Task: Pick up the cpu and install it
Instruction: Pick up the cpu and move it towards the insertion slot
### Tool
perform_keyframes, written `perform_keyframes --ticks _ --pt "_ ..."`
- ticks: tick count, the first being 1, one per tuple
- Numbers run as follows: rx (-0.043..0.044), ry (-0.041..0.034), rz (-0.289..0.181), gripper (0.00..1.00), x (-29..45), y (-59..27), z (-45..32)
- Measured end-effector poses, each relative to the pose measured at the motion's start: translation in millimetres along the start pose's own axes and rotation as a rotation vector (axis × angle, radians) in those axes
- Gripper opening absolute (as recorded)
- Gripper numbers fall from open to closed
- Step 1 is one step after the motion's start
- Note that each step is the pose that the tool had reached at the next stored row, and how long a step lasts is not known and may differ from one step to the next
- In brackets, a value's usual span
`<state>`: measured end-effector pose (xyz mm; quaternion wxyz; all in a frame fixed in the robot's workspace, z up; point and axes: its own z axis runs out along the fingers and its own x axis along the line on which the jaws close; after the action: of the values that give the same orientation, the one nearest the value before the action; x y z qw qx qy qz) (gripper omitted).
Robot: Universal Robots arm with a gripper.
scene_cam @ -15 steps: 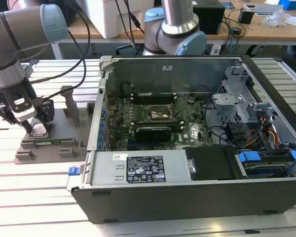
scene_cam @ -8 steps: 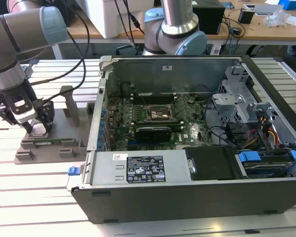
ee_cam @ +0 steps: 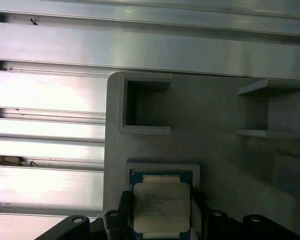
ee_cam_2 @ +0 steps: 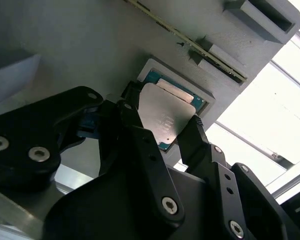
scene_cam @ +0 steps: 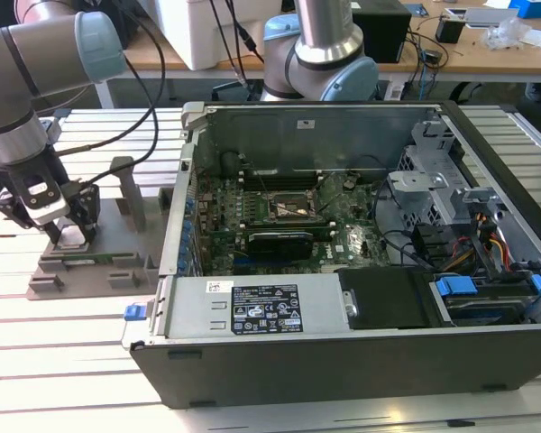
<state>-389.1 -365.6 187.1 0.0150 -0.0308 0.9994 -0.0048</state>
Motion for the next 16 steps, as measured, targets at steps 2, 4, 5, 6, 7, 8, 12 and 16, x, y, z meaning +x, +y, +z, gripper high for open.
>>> perform_keyframes --ticks 2,4,5,6,7,8,12,16 --pt "0.0001 0.0 0.0 0.54 -0.2 0.0 0.0" --pt "0.0004 0.0001 0.0 0.54 -0.2 0.0 -0.1" --pt "0.0004 0.0 0.0 0.54 -0.3 0.0 -0.8" --pt "0.0004 -0.0001 0.0 0.54 -0.3 0.0 -1.7" --pt "0.0004 0.0 0.0 0.54 -0.3 -0.1 -3.1" --pt "0.0003 -0.0001 0.0 0.54 -0.4 -0.1 -4.3" --pt "0.0004 0.0 0.0 0.54 -0.6 -0.1 -12.6" --pt "0.0004 0.0 0.0 0.54 -0.8 -0.2 -22.1"
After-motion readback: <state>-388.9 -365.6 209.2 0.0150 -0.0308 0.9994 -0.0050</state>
